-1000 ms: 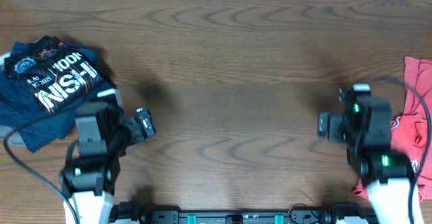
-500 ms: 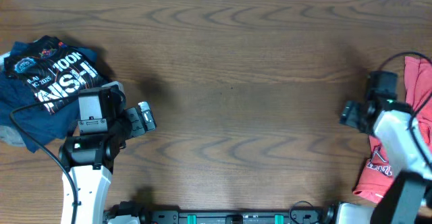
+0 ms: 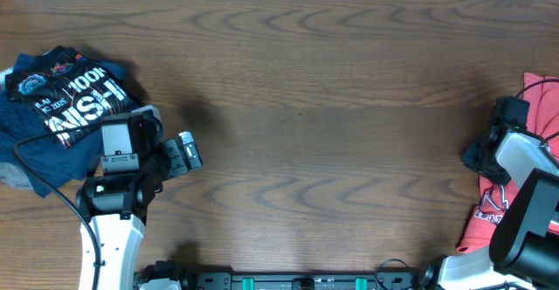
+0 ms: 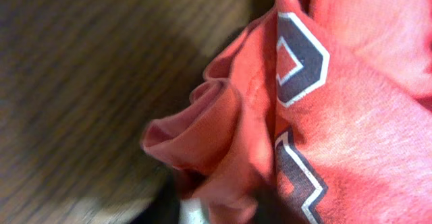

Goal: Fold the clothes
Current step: 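Reach the right gripper to the crumpled coral t-shirt and grasp it, then lift the coral t-shirt with the right gripper and drop it mid-table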

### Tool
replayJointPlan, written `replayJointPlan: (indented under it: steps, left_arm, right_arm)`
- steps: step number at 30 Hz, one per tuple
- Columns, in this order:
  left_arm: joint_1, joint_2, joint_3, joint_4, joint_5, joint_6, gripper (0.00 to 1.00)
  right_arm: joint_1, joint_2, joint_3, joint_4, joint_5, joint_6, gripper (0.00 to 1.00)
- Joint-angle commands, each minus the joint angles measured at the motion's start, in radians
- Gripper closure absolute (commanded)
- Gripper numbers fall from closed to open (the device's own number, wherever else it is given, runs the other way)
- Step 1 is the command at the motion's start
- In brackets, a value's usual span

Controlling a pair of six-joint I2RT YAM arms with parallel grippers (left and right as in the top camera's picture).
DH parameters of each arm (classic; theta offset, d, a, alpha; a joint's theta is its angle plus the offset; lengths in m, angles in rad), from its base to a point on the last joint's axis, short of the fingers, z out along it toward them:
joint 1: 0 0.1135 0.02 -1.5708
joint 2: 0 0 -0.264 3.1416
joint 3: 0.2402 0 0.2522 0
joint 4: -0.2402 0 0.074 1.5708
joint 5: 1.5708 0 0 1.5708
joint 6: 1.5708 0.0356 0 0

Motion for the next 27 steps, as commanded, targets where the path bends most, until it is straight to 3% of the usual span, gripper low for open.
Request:
replayJointPlan:
  steps: [1, 4, 8, 10, 12, 17, 20, 27]
  left_arm:
    - [0.004, 0.0, 0.019, 0.001, 0.013, -0.002, 0.02]
    - [0.004, 0.001, 0.019, 0.014, 0.013, -0.002, 0.02]
    - [0.004, 0.001, 0.019, 0.037, 0.013, -0.002, 0.02]
    - [0.004, 0.001, 0.019, 0.047, 0.013, -0.002, 0.02]
    - [0.004, 0.001, 0.019, 0.05, 0.013, -0.002, 0.02]
    - [0.004, 0.001, 0.019, 0.05, 0.013, -0.002, 0.02]
    - [0.004, 0.001, 0.019, 0.05, 0.013, -0.002, 0.02]
    - [0.004, 0.001, 0.019, 0.054, 0.013, -0.002, 0.02]
  right_arm:
    - [-0.019, 0.024, -0.005, 0.001, -0.063, 0.026, 0.99]
    - [-0.016, 0.004, 0.029, 0.005, -0.333, -0.081, 0.99]
    - [0.006, -0.072, 0.143, -0.018, -0.916, -0.314, 0.99]
    - [0.021, -0.121, 0.204, 0.024, -1.181, -0.344, 0.99]
    - [0.045, -0.164, 0.249, 0.14, -1.307, -0.299, 0.99]
    - [0.143, -0.217, 0.266, 0.257, -1.141, -0.195, 0.91]
    - [0.203, -0.215, 0.262, 0.177, -1.003, -0.202, 0.56]
    - [0.246, -0.214, 0.262, -0.043, -0.369, -0.126, 0.38]
